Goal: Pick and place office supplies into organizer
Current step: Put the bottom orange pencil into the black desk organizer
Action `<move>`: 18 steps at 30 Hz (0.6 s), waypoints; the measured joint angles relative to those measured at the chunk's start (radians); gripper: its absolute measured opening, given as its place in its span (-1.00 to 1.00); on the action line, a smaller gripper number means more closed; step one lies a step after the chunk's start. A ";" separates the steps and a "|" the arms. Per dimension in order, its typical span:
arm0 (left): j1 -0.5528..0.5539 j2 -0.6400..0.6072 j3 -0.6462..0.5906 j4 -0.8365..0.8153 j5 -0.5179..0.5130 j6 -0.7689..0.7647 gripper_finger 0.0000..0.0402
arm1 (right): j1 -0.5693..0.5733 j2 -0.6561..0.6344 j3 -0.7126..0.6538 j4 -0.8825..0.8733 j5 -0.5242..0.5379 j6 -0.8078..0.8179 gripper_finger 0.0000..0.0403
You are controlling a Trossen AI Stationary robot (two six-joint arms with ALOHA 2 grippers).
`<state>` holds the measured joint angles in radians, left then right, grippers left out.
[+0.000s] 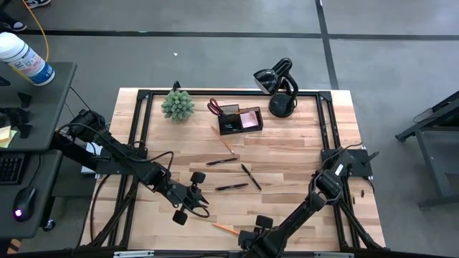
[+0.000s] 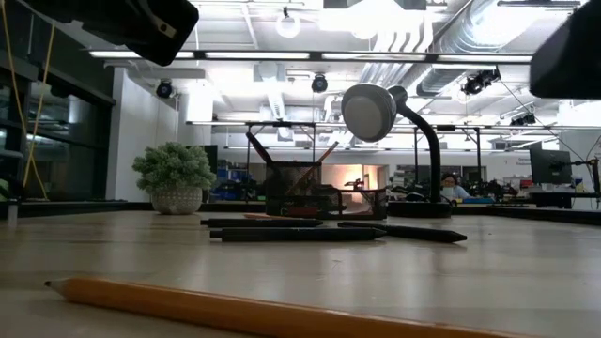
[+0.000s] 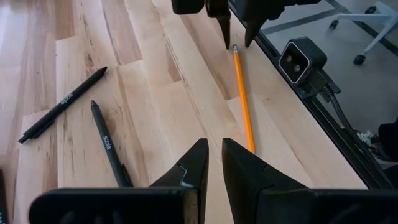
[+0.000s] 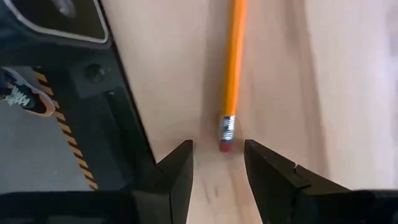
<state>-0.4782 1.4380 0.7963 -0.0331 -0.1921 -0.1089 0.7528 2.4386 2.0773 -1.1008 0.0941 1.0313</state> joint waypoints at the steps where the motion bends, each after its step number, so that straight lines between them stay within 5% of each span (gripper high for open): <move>1: 0.000 0.000 0.000 0.000 0.000 0.000 -0.83 | 0.000 0.000 0.000 0.001 0.000 0.000 -0.32; 18: 0.000 0.000 0.000 0.001 -0.006 0.000 -0.83 | 0.000 0.003 0.000 0.008 0.006 -0.011 -0.55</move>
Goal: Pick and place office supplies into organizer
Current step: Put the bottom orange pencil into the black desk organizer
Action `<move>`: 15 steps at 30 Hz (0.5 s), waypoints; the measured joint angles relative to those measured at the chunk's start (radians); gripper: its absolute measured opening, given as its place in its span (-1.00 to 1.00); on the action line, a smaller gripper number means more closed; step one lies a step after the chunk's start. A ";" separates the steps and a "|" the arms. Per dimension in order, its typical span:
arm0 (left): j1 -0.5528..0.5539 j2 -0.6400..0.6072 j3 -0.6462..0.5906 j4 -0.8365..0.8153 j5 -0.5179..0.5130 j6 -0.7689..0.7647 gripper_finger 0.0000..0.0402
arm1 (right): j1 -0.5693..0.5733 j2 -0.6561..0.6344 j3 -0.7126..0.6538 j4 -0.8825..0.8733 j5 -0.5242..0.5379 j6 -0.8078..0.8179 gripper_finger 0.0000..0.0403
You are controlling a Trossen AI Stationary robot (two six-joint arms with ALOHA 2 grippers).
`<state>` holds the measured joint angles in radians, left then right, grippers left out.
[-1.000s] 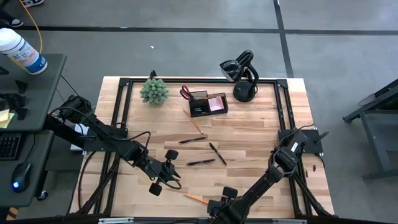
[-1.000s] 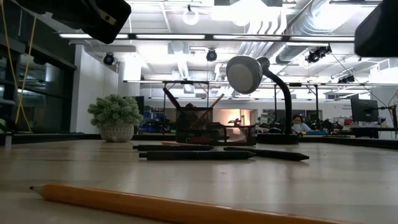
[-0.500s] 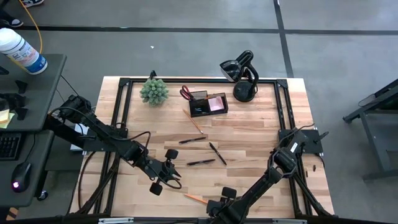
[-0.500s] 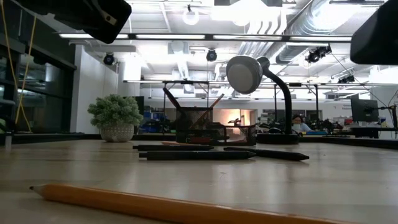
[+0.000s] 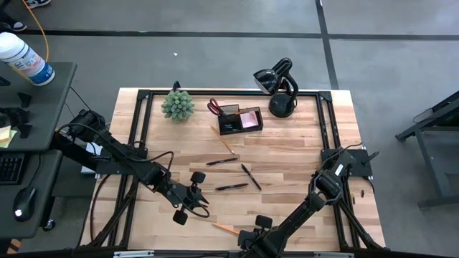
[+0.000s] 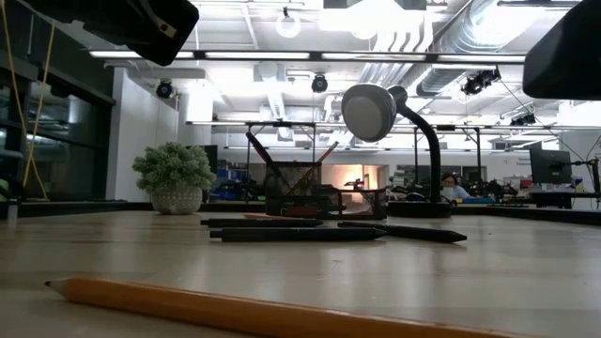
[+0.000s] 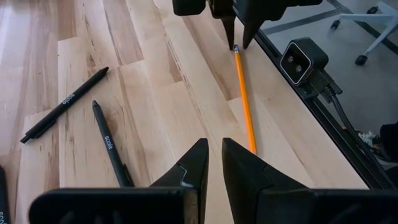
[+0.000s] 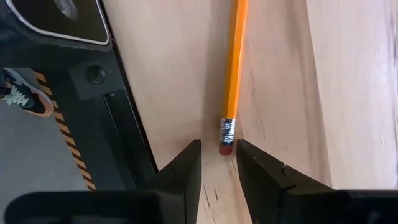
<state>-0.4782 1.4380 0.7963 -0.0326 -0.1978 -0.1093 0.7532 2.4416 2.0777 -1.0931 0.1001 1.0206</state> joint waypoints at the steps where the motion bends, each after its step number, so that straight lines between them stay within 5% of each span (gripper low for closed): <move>1: 0.000 0.000 0.000 0.000 0.000 0.000 -0.83 | 0.000 0.000 0.000 0.001 0.001 0.000 -0.57; 15: 0.000 0.000 0.000 0.000 0.001 0.000 -0.83 | -0.007 0.016 0.002 0.034 -0.019 0.000 -0.95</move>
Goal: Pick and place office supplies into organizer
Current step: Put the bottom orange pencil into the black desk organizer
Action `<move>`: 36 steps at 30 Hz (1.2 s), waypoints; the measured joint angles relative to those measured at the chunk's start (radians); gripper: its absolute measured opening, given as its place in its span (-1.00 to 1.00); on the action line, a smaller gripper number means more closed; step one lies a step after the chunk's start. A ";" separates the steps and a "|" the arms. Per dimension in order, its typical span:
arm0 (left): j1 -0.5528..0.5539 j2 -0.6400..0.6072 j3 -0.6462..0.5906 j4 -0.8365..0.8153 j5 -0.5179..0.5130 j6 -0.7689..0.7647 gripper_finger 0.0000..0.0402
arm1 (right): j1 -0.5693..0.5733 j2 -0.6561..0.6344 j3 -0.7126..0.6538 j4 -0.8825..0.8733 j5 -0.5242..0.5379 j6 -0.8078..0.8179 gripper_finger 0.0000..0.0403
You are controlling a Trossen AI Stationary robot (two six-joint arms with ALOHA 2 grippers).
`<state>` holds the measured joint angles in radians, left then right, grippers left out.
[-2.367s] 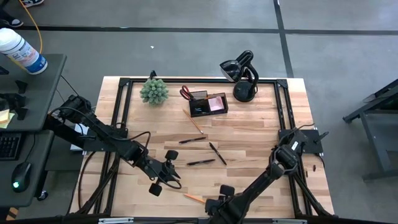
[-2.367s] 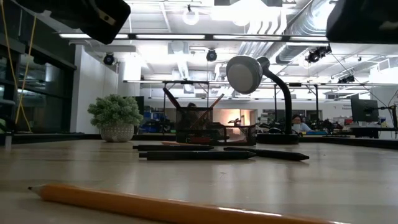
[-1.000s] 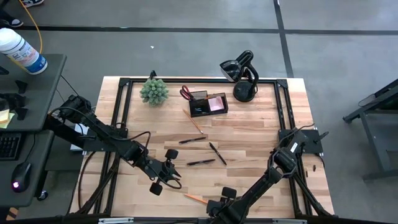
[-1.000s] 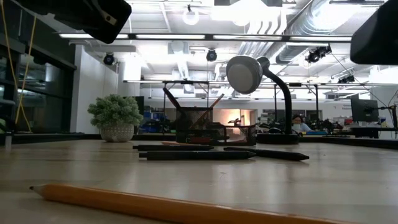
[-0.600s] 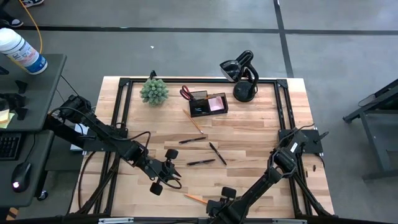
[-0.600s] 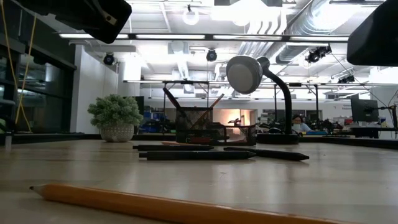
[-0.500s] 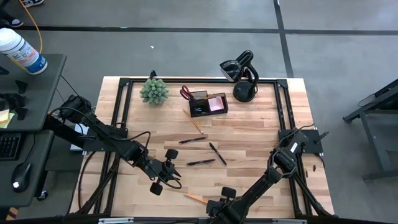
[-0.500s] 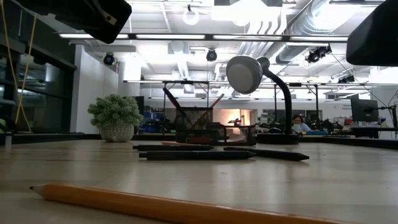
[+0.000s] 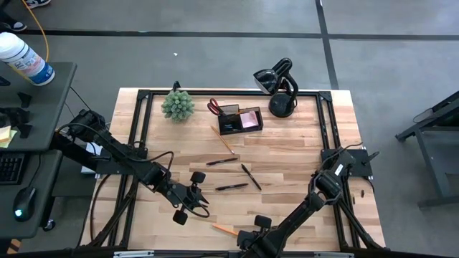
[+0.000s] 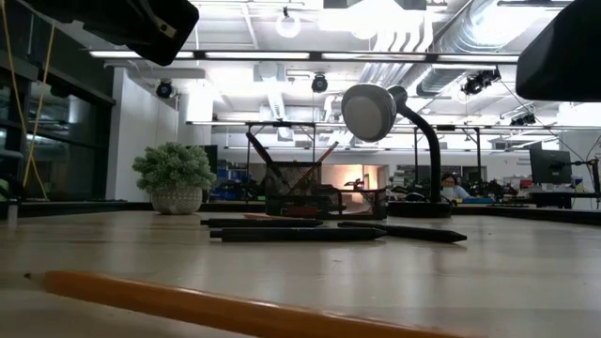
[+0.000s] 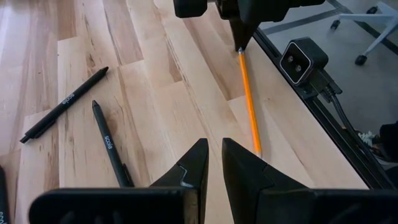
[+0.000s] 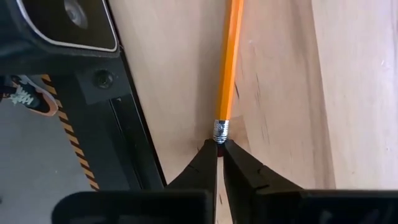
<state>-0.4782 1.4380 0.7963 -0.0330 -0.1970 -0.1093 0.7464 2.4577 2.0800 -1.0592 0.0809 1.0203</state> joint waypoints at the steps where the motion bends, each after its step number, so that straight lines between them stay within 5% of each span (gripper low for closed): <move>1: 0.000 0.000 0.000 0.000 0.000 0.000 -0.83 | 0.000 0.000 0.000 0.000 0.005 0.000 -0.96; 36: 0.000 -0.003 0.000 -0.095 0.031 -0.058 -0.83 | -0.003 -0.053 -0.002 -0.222 0.287 0.221 -1.00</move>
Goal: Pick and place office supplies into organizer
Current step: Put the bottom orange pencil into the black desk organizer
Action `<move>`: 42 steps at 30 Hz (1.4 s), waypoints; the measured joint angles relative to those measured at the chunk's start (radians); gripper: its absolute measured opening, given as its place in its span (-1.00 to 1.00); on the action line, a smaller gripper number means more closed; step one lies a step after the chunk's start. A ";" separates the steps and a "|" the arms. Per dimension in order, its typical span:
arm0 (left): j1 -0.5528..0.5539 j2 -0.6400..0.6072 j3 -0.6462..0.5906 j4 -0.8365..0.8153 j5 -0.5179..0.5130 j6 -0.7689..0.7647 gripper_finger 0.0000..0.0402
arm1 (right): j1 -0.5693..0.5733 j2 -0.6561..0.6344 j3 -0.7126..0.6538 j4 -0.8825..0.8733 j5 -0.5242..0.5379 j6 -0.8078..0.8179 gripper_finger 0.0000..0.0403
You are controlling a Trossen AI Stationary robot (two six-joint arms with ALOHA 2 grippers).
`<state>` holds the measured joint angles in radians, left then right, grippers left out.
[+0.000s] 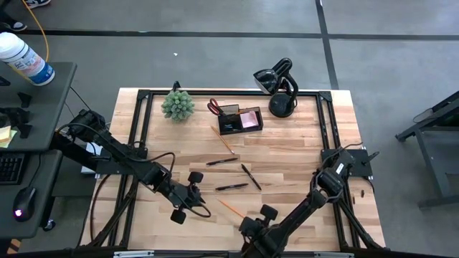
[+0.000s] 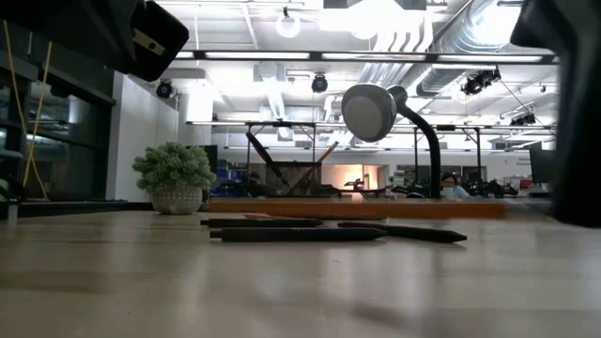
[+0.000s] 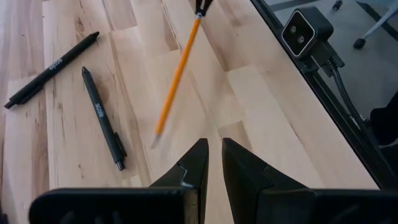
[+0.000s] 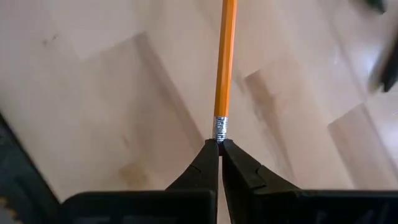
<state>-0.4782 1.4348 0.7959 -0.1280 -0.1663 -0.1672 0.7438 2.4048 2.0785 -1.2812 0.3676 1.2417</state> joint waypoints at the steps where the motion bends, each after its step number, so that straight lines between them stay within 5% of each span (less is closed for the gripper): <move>1: 0.000 -0.002 0.000 -0.005 0.000 -0.006 -0.83 | 0.000 -0.002 0.000 -0.010 0.013 0.009 -1.00; 13: 0.000 -0.154 -0.001 -0.017 -0.072 -0.029 -0.83 | -0.026 -0.004 0.002 -0.145 0.187 0.080 -1.00; 25: 0.000 -0.369 0.000 -0.027 -0.243 -0.043 -0.83 | -0.110 -0.023 0.002 -0.141 0.450 -0.056 -1.00; 35: 0.000 -0.592 0.000 -0.020 -0.297 0.001 -0.83 | -0.231 -0.121 0.002 0.070 0.730 -0.274 -1.00; 42: 0.000 -0.768 0.001 0.020 -0.464 0.134 -0.83 | -0.292 -0.233 0.002 0.286 0.920 -0.472 -1.00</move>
<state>-0.4784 0.6664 0.7971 -0.1077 -0.6302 -0.0331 0.4516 2.1717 2.0804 -0.9955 1.2881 0.7692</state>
